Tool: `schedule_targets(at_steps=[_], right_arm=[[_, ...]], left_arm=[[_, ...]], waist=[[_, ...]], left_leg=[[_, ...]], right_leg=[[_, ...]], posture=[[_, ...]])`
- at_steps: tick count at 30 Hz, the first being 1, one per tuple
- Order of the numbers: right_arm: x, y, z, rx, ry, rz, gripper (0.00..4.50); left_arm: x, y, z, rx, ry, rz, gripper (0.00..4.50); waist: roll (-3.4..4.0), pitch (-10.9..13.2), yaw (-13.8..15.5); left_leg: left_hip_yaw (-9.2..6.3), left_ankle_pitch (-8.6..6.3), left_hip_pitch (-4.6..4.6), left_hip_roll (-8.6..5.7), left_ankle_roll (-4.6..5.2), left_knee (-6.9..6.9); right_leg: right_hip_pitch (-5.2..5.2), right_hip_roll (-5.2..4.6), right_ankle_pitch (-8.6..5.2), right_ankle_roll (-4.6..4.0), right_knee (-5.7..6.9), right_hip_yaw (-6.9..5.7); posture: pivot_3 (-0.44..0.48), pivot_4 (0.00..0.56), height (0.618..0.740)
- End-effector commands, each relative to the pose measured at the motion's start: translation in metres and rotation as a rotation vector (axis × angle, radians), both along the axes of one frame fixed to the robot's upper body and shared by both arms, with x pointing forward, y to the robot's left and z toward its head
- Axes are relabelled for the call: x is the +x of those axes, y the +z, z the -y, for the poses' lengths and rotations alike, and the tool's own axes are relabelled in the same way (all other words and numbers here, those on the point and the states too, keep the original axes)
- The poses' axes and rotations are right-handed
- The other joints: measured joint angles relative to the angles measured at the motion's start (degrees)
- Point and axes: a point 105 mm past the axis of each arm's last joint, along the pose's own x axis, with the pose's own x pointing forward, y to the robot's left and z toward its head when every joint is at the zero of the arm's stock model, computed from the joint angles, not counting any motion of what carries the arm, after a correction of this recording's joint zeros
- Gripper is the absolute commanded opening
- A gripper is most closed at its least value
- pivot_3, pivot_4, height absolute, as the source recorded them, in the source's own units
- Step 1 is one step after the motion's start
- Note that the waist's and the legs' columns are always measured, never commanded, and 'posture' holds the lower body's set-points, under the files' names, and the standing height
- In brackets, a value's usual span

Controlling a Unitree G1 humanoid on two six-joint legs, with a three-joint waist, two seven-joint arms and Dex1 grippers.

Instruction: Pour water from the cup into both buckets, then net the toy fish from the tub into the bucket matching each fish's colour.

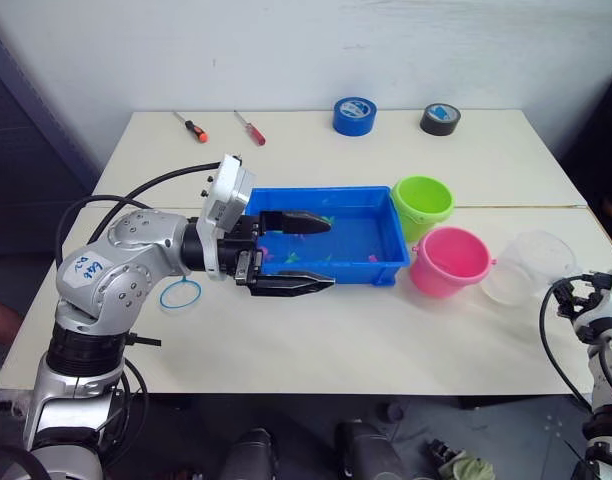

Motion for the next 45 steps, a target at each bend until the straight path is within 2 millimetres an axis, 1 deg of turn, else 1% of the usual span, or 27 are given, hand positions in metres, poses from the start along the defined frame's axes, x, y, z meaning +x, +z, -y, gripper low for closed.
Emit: schedule_targets(at_steps=[1, 11, 14, 15, 16, 17, 21, 24, 27, 30, 31, 34, 35, 40, 44, 45], right_arm=[[0.001, 0.013, 0.003, -0.011, 0.022, 0.032, 2.2], [0.004, 0.012, 0.003, -0.012, 0.022, 0.036, 2.2], [0.004, 0.012, 0.003, -0.005, 0.024, 0.044, 1.35], [0.004, 0.012, 0.003, -0.004, 0.025, 0.046, 0.89], [0.004, 0.011, 0.003, -0.003, 0.025, 0.048, 0.3], [0.004, 0.011, 0.002, -0.003, 0.026, 0.049, 0.03], [0.002, 0.008, 0.001, 0.029, 0.027, 0.068, 0.03], [-0.001, 0.01, 0.002, 0.063, 0.013, 0.106, 0.03], [-0.005, 0.021, 0.0, 0.068, 0.02, 0.174, 0.03], [-0.009, 0.037, -0.003, 0.049, 0.029, 0.246, 0.03], [-0.011, 0.044, -0.006, 0.028, 0.036, 0.267, 0.03], [-0.016, 0.076, -0.022, -0.127, 0.08, 0.304, 0.03], [-0.017, 0.082, -0.025, -0.167, 0.083, 0.302, 0.03], [-0.019, 0.104, -0.04, -0.348, 0.099, 0.263, 0.03], [-0.017, 0.116, -0.049, -0.49, 0.114, 0.228, 0.03], [-0.015, 0.118, -0.054, -0.554, 0.125, 0.209, 0.03]], left_arm=[[-0.003, 0.004, 0.0, 0.008, -0.007, 0.049, 4.5], [-0.002, 0.003, 0.001, 0.006, -0.007, 0.052, 4.5], [-0.002, 0.004, 0.001, 0.003, -0.006, 0.056, 4.5], [-0.002, 0.004, 0.001, 0.002, -0.006, 0.056, 4.5], [-0.002, 0.005, 0.001, 0.002, -0.006, 0.057, 4.5], [-0.002, 0.005, 0.001, 0.002, -0.006, 0.058, 4.5], [-0.002, 0.004, 0.0, 0.003, -0.005, 0.058, 4.5], [0.0, 0.004, -0.001, 0.002, -0.003, 0.055, 4.5], [0.001, 0.003, 0.0, -0.007, 0.0, 0.045, 4.5], [0.002, 0.003, 0.0, -0.018, 0.002, 0.029, 4.5], [0.003, 0.002, 0.0, -0.019, 0.003, 0.024, 4.5], [0.006, 0.001, 0.001, -0.03, 0.004, 0.004, 4.5], [0.007, 0.0, 0.001, -0.031, 0.005, 0.001, 4.5], [0.012, -0.001, 0.003, -0.03, 0.007, 0.007, 4.5], [0.015, -0.002, 0.004, -0.028, 0.014, 0.015, 4.5], [0.017, -0.003, 0.005, -0.024, 0.019, 0.016, 4.5]], waist=[[0.0, 0.0, 0.1], [0.0, 0.0, 0.0], [0.0, 0.0, 0.1], [0.0, 0.0, 0.1], [0.0, 0.0, 0.1], [0.0, 0.0, 0.2], [0.0, 0.0, 0.2], [0.0, 0.0, 0.2], [0.0, 0.0, 0.2], [0.0, 0.0, 0.2], [0.01, 0.0, 0.3], [0.15, 0.1, 0.3], [0.19, 0.1, 0.2], [0.17, 0.1, 0.3], [0.17, 0.1, 0.4], [0.17, 0.1, 0.4]], left_leg=[[0.0, 0.0, 0.0, 0.0, 0.0, 0.0], [0.01, 0.01, -0.01, 0.01, -0.01, 0.02], [0.0, 0.01, 0.0, 0.02, -0.02, 0.01], [0.01, 0.01, 0.0, 0.02, -0.02, 0.02], [0.01, 0.01, -0.01, 0.02, -0.02, 0.02], [0.0, 0.01, 0.0, 0.02, -0.02, 0.02], [0.0, 0.01, -0.01, 0.02, -0.02, 0.05], [0.0, 0.01, -0.01, 0.02, -0.02, 0.05], [-0.01, 0.01, -0.01, 0.03, -0.02, 0.04], [-0.02, 0.0, -0.02, 0.04, -0.01, 0.04], [-0.01, 0.0, -0.02, 0.03, -0.01, 0.04], [-0.01, 0.0, -0.03, 0.03, -0.01, 0.04], [-0.02, 0.0, -0.03, 0.03, -0.01, 0.03], [-0.02, -0.02, 0.01, 0.06, -0.03, 0.04], [-0.04, -0.02, -0.01, 0.05, -0.03, 0.05], [-0.04, -0.01, -0.02, 0.04, -0.03, 0.05]], right_leg=[[0.0, 0.0, 0.0, 0.0, 0.0, 0.0], [0.0, -0.02, 0.0, 0.01, -0.01, 0.01], [0.0, -0.03, 0.0, 0.01, 0.0, 0.0], [0.0, -0.02, 0.0, 0.01, 0.0, 0.0], [0.0, -0.02, 0.0, 0.01, 0.0, 0.0], [0.0, -0.02, 0.0, 0.01, 0.0, 0.0], [0.02, -0.04, 0.01, 0.01, 0.0, -0.01], [0.02, -0.05, 0.01, 0.02, 0.0, 0.0], [0.01, -0.05, 0.01, 0.02, 0.0, -0.01], [0.01, -0.06, 0.01, 0.02, 0.0, -0.01], [0.01, -0.06, 0.01, 0.02, 0.0, -0.01], [-0.01, -0.1, 0.01, 0.02, 0.02, 0.0], [-0.02, -0.1, 0.01, 0.02, 0.05, 0.0], [-0.04, -0.07, 0.01, 0.02, 0.12, 0.01], [-0.04, -0.07, 0.01, 0.02, 0.11, 0.01], [-0.05, -0.07, 0.01, 0.02, 0.11, 0.0]], posture=[[0.0, 0.15, 0.74], [0.0, 0.15, 0.74], [0.0, 0.15, 0.74], [0.0, 0.15, 0.74], [0.0, 0.15, 0.74], [0.0, 0.15, 0.74], [0.0, 0.15, 0.74], [0.0, 0.15, 0.74], [0.0, 0.15, 0.74], [0.0, 0.15, 0.74], [0.0, 0.15, 0.74], [0.0, 0.15, 0.74], [0.0, 0.15, 0.74], [0.0, 0.15, 0.74], [0.0, 0.15, 0.74], [0.0, 0.15, 0.74]])
